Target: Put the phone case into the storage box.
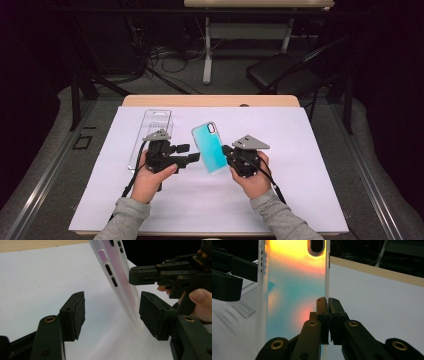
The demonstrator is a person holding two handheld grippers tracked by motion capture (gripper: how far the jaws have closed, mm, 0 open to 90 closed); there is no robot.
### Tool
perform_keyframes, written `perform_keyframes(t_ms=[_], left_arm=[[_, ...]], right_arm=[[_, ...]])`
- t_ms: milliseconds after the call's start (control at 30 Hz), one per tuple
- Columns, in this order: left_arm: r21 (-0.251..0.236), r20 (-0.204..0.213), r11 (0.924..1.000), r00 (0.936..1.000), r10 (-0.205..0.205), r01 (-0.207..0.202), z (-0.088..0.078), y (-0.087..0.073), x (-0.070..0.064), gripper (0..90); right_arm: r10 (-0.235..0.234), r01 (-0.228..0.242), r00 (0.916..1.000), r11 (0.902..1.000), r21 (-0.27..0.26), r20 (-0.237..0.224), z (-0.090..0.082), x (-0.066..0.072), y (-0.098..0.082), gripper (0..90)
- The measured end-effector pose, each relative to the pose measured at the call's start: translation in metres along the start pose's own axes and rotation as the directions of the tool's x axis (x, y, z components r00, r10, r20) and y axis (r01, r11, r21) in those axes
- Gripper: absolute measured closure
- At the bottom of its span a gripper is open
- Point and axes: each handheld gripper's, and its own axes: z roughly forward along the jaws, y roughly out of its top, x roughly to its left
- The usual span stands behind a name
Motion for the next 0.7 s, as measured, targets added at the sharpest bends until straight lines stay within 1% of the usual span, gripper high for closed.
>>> perform_keyframes(t_ms=[33,67,133,167,200,233,267,400,433,567,600,633,667,700], left_arm=[[0.006,0.011,0.9997,0.9996,-0.025,0.025,0.0002,-0.0007,0.0001,38.2],[0.006,0.011,0.9997,0.9996,-0.025,0.025,0.0002,-0.0007,0.0001,38.3],[0.004,0.022,0.999,0.9987,-0.045,0.045,0.0008,-0.0014,-0.0005,39.8],[0.003,0.035,0.998,0.9974,-0.063,0.063,0.0013,-0.0021,-0.0012,41.5],[0.003,0.035,0.998,0.9974,-0.063,0.063,0.0013,-0.0021,-0.0012,42.3],[0.003,0.037,0.9969,0.9962,-0.078,0.078,0.0016,-0.0024,-0.0015,42.9],[0.003,0.037,0.9969,0.9962,-0.078,0.078,0.0016,-0.0024,-0.0015,43.8],[0.001,0.039,0.995,0.9942,-0.1,0.1,0.0011,-0.0028,-0.0003,47.2],[-0.002,0.036,0.9949,0.9942,-0.101,0.101,0.0007,-0.0027,0.0,50.5],[-0.007,0.037,0.9948,0.9941,-0.102,0.102,-0.0003,-0.0024,0.0005,53.1],[-0.004,0.045,0.9939,0.993,-0.11,0.11,-0.0003,-0.0024,0.001,53.1],[0.004,0.053,0.9906,0.9892,-0.137,0.137,-0.0004,-0.0027,0.0017,53.1],[0.011,0.072,0.9867,0.9841,-0.163,0.162,-0.0004,-0.0031,0.0024,53.1],[0.013,0.082,0.9844,0.9809,-0.176,0.176,0.0,-0.0033,0.0026,53.5]], right_arm=[[-0.005,0.005,1.0,1.0,-0.004,0.0,0.0003,0.0004,-0.0004,87.7],[-0.005,0.005,1.0,1.0,-0.004,0.0,0.0003,0.0004,-0.0004,87.7],[-0.006,0.006,1.0,1.0,-0.007,0.0,0.0004,0.0011,-0.0007,87.8],[-0.004,0.004,1.0,1.0,-0.005,-0.001,0.0004,0.002,-0.0009,87.7],[-0.004,0.004,1.0,1.0,-0.005,-0.001,0.0004,0.002,-0.0009,87.7],[-0.006,0.006,1.0,1.0,-0.005,-0.003,0.0004,0.0027,-0.0011,87.7],[-0.006,0.006,1.0,1.0,-0.005,-0.003,0.0004,0.0027,-0.0011,87.7],[-0.009,0.009,1.0,0.9999,-0.01,-0.003,0.0014,0.0041,-0.0019,87.7],[-0.008,0.008,1.0,1.0,-0.006,-0.006,0.0012,0.0047,-0.002,87.7],[-0.013,0.013,0.9999,0.9999,-0.009,-0.007,0.0013,0.0051,-0.0023,87.7],[-0.013,0.013,0.9999,0.9999,-0.009,-0.007,0.0013,0.0051,-0.0023,87.7],[-0.011,0.011,0.9999,0.9999,-0.008,-0.008,0.0013,0.0056,-0.0022,87.7],[-0.011,0.011,0.9999,0.9999,-0.008,-0.008,0.0013,0.0056,-0.0022,87.7],[-0.011,0.011,0.9999,0.9999,-0.007,-0.009,0.0012,0.0058,-0.0023,87.7]])
